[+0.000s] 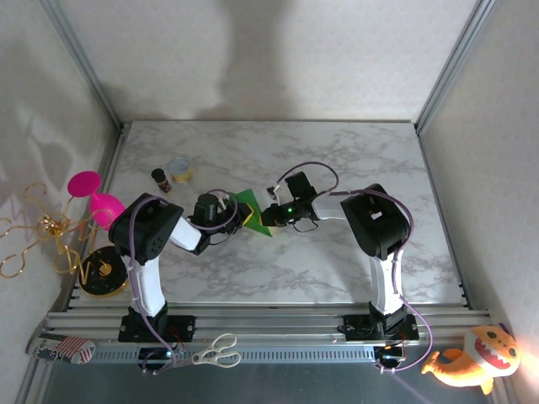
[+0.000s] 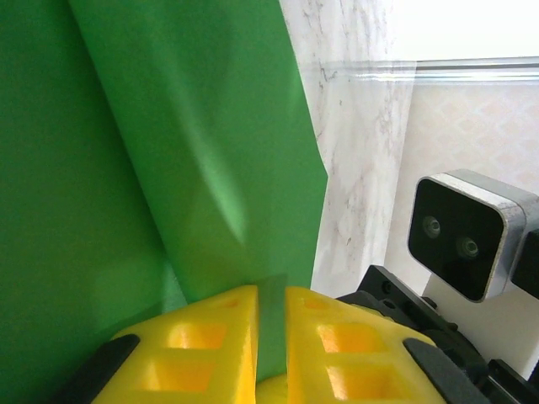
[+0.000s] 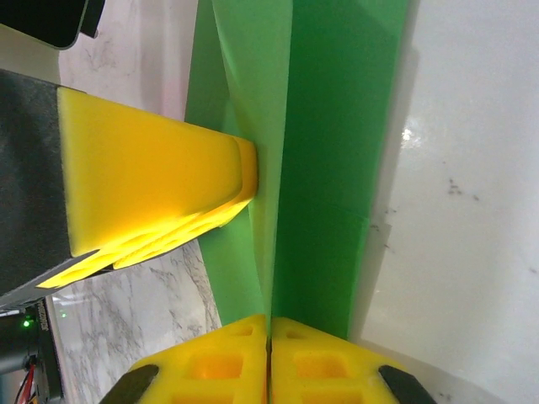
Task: Fold a paper plane with a square sheet of paper (pick it up from the middle)
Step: Fourth fold the wing at the center of the table.
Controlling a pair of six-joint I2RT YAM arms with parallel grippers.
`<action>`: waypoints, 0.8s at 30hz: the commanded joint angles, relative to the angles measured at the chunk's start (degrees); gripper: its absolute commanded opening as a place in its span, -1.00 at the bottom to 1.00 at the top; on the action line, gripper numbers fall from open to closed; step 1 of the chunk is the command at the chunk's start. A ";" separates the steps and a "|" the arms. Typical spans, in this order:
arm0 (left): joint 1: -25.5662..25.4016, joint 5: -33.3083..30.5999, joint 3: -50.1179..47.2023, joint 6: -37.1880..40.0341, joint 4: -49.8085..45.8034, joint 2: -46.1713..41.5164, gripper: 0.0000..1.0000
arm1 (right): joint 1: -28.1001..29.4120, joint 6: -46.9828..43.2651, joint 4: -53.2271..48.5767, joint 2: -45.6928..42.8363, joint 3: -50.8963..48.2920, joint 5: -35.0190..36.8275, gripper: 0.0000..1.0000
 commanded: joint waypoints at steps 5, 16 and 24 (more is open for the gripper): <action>0.33 -0.23 1.02 1.51 -1.98 1.46 -0.67 | 0.95 -0.69 -5.59 5.68 -1.61 8.44 -0.72; 0.30 -2.65 1.29 3.72 -8.99 0.56 -0.69 | 0.94 -0.65 -7.41 2.00 0.23 5.29 -0.65; 0.29 -4.76 2.31 4.85 -15.58 0.23 -0.69 | 0.37 -0.53 -8.93 -3.50 0.60 4.91 -0.55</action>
